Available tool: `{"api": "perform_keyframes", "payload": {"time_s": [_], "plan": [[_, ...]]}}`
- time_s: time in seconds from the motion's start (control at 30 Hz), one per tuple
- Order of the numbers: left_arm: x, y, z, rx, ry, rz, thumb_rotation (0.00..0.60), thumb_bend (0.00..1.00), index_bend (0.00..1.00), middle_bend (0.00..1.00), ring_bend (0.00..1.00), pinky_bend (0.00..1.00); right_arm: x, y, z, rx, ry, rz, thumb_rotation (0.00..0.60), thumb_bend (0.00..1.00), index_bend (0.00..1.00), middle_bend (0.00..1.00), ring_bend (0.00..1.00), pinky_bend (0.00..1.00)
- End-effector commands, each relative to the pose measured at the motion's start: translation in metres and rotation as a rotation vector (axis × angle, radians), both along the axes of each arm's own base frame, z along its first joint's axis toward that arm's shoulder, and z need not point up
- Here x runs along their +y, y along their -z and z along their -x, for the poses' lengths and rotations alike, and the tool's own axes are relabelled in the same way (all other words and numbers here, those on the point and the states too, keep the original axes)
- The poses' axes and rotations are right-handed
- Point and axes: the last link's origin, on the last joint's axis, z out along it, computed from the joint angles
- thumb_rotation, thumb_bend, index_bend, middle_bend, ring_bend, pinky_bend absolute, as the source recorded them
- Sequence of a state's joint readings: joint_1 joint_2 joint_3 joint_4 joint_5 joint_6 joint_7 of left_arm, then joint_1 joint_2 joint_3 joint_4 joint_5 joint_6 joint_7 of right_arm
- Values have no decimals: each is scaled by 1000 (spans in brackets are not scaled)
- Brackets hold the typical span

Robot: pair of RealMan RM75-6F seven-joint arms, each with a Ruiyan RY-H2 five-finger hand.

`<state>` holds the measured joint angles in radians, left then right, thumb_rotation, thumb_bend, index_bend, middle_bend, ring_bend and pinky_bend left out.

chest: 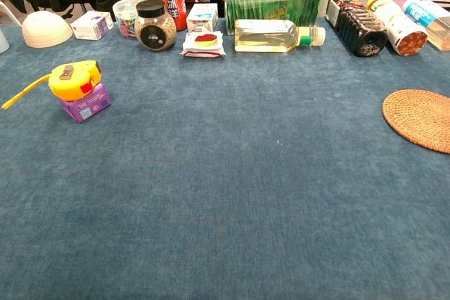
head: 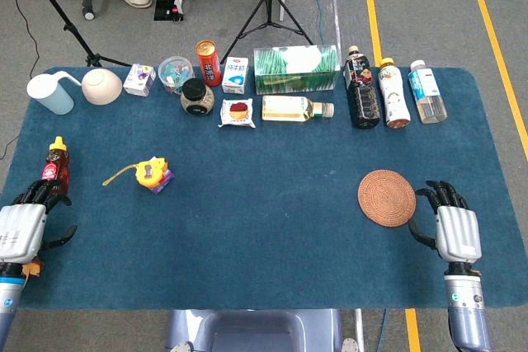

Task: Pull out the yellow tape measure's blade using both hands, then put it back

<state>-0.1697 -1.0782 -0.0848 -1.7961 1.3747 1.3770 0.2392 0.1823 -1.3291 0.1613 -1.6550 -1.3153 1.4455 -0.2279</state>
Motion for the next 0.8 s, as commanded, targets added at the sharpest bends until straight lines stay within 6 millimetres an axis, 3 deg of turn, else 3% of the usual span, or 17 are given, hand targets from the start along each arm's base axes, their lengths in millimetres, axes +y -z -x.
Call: {"api": "perform_keyframes", "payload": {"time_s": [0.03, 0.57, 0.8], "plan": [[6, 1, -3, 7, 9, 13, 600, 219, 398, 206, 138, 296, 0, -1, 1, 0, 5, 3, 542, 333, 282, 188, 127, 222], [45, 10, -24, 53, 34, 143, 600, 208, 333, 206, 138, 296, 6, -5, 8, -15, 26, 21, 542, 334, 274, 186, 127, 223], [58, 16, -24, 83, 28, 136, 600, 187, 282, 203, 135, 295, 4, -5, 7, -14, 23, 18, 544, 334, 274, 186, 127, 223]]}}
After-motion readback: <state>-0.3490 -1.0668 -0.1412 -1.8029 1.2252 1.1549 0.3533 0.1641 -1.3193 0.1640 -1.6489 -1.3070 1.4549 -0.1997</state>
